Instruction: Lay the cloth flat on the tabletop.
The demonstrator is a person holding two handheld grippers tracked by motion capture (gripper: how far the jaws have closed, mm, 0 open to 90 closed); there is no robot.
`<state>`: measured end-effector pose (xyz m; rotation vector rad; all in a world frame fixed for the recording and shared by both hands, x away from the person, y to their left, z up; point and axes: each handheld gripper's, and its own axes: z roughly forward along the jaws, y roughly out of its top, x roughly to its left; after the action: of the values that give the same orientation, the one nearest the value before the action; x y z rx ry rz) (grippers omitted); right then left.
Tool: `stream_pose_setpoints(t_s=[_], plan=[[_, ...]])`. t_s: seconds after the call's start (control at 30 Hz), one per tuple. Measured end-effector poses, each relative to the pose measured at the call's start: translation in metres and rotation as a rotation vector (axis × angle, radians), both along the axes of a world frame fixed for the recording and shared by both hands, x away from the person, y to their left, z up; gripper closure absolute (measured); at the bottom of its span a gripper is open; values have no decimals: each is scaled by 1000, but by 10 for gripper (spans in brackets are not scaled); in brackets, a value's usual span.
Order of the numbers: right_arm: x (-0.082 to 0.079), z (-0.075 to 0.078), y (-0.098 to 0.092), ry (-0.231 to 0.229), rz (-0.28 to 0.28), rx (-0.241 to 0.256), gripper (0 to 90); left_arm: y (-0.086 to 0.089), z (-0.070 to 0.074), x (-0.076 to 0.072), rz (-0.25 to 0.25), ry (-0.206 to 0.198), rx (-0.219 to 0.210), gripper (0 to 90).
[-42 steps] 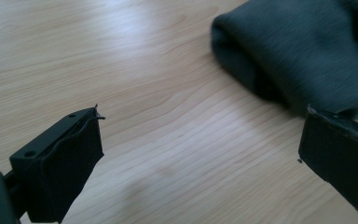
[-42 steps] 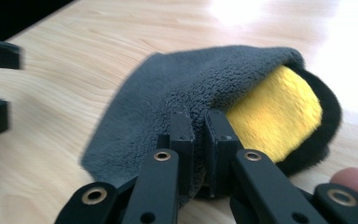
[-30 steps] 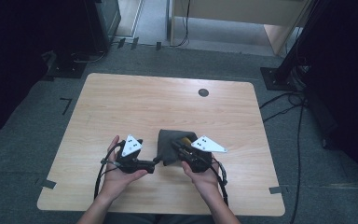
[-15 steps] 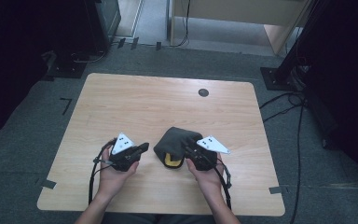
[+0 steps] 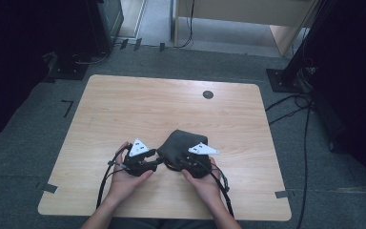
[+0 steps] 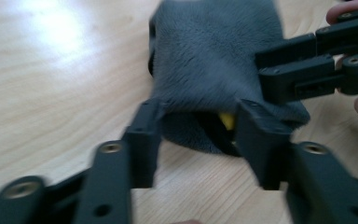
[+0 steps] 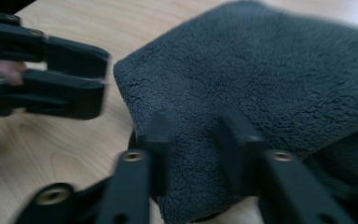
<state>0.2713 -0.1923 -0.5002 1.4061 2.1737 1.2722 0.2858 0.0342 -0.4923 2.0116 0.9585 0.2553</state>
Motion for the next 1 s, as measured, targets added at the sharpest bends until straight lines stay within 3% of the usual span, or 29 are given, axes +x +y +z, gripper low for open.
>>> stream_pose_setpoints(t_s=[0.03,0.07,0.1,0.17,0.23,0.27,0.3,0.43,0.47,0.5,0.57,0.63,0.67,0.7,0.8,0.83,0.87,0.93,1.0], plan=[[0,0,0,0,0,0,716,-1,-2,0,-3,6,1,640],[-1,-1,1,1,-2,2,812,-2,-3,1,-10,11,6,814],[-1,-1,0,-7,3,-2,860,0,-4,2,-14,21,0,893],[-2,0,-1,-13,-2,0,899,3,-4,4,-15,23,-22,900],[-4,6,-10,-63,-42,27,900,15,4,6,14,-3,-54,900],[-4,6,-10,-63,-42,27,900,15,4,6,14,-3,-54,900],[-5,13,-18,-107,-82,29,900,25,10,7,33,-21,-75,900],[-7,20,-26,-146,-122,0,894,36,14,10,60,-24,-100,900],[-6,19,-26,-123,-104,27,761,38,13,11,56,-13,-114,900],[-6,19,-26,-123,-104,27,761,38,12,13,54,2,-123,900],[-6,14,-18,-92,-49,49,589,33,8,13,63,8,-109,740],[-5,7,-2,-89,-13,2,455,27,7,11,55,10,-107,692],[-1,1,11,-95,5,-71,404,25,7,10,49,5,-105,656],[-1,1,11,-95,5,-71,404,24,8,9,48,4,-103,656],[1,-4,18,-135,-27,-176,688,24,9,8,52,0,-101,636],[1,-4,18,-135,-27,-176,688,24,9,8,52,0,-101,634],[1,-4,16,-141,-30,-186,754,24,9,8,52,0,-101,634],[3,-4,8,-110,-40,-130,869,25,9,8,58,-2,-99,634],[2,-2,2,-125,-54,-103,891,25,9,8,59,-6,-104,634]])
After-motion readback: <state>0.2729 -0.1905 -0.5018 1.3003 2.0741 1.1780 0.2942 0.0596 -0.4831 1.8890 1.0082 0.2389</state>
